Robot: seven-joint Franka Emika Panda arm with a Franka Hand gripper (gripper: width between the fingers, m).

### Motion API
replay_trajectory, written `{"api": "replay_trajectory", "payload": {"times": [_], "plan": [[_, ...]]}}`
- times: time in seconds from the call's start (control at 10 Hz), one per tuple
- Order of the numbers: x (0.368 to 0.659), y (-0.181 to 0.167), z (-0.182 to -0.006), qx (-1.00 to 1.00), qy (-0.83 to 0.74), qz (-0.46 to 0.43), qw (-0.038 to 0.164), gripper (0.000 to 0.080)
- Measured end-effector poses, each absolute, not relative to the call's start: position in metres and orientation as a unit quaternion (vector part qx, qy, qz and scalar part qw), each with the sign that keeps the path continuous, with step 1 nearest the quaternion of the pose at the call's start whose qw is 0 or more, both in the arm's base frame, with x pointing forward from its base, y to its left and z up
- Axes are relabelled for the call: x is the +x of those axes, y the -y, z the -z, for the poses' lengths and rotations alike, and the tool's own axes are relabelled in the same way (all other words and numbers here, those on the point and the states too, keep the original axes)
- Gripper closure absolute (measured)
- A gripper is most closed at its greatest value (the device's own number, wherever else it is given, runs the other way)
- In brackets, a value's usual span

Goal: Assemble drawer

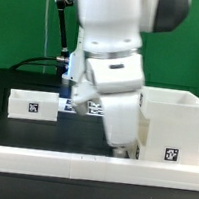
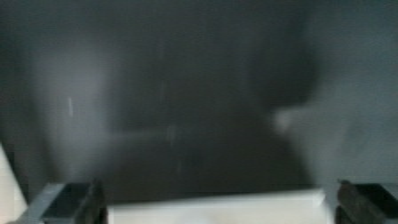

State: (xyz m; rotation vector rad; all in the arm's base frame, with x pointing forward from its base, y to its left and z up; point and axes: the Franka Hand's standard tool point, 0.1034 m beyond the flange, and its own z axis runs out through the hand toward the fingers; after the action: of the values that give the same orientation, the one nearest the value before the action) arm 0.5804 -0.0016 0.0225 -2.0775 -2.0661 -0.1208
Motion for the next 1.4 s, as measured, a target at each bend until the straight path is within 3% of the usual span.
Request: {"api": "replay_trajectory", "payload": {"times": [0.5,0.9,1.4], "plan": [[0.549,0.077,-0.029,-0.752,0.651,0.033,0.102,0.0150],[0.506,0.089,-0.051,-0.770,0.632,0.026,0.082,0.0150],[0.505,0.088,-0.047,-0.816,0.571,0.019,0.086,0.0150]]}}
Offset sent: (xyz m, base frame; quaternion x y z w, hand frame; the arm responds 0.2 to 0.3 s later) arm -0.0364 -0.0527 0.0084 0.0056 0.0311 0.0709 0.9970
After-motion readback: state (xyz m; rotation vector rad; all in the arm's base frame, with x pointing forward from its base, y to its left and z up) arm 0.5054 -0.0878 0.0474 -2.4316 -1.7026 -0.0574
